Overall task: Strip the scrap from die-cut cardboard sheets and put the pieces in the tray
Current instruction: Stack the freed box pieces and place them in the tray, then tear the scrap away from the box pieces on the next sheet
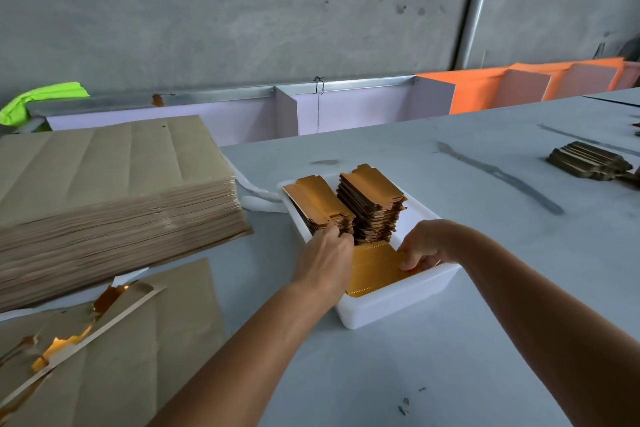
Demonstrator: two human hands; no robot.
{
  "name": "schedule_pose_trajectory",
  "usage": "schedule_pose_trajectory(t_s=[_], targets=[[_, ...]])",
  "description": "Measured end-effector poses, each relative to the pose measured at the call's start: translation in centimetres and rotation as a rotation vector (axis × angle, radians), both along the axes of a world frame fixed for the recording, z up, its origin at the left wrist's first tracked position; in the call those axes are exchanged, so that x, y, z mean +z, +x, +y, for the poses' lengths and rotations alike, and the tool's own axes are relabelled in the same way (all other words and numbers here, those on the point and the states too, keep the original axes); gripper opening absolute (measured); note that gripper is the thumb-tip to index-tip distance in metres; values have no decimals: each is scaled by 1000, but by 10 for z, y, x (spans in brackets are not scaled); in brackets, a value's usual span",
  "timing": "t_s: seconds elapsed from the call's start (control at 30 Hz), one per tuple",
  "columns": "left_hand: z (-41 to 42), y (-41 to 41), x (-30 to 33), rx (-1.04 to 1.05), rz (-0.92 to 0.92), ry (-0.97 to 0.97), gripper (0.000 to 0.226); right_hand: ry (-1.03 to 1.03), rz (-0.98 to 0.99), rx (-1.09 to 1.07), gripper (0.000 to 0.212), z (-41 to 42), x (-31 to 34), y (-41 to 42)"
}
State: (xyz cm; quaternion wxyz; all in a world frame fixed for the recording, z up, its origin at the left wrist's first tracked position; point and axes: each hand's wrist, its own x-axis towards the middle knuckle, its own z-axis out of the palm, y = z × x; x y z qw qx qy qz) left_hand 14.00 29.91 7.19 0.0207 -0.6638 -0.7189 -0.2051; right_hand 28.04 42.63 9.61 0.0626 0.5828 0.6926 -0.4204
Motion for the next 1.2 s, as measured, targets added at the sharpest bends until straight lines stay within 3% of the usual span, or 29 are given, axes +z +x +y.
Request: schedule_pose_trajectory(t_s=[0.13,0.37,0.67,0.9,1.0,1.07,1.2], targets=[[-8,-14,-9,27,-97,91,23,98,-166,55,50,6,-16,-5],[-13,-17,-17,57,-217,148,30,251,-262,87,53,14,-31,-10],[-14,-15,-25,74,-256,132,39,433,-419,222,29,23,-51,-13],[-35,-8,-29,54,-290,115,44,612,-418,191,29,21,-57,-8],[-56,-16,-34,99,-264,97,47,655,-412,214,17,12,-46,-9],[-73,-30,-38,203,-267,13,50,712,-366,213,7,1,-36,-12],[-119,-60,-40,337,-128,-176,57,823,-187,135,15,-40,-15,-30]])
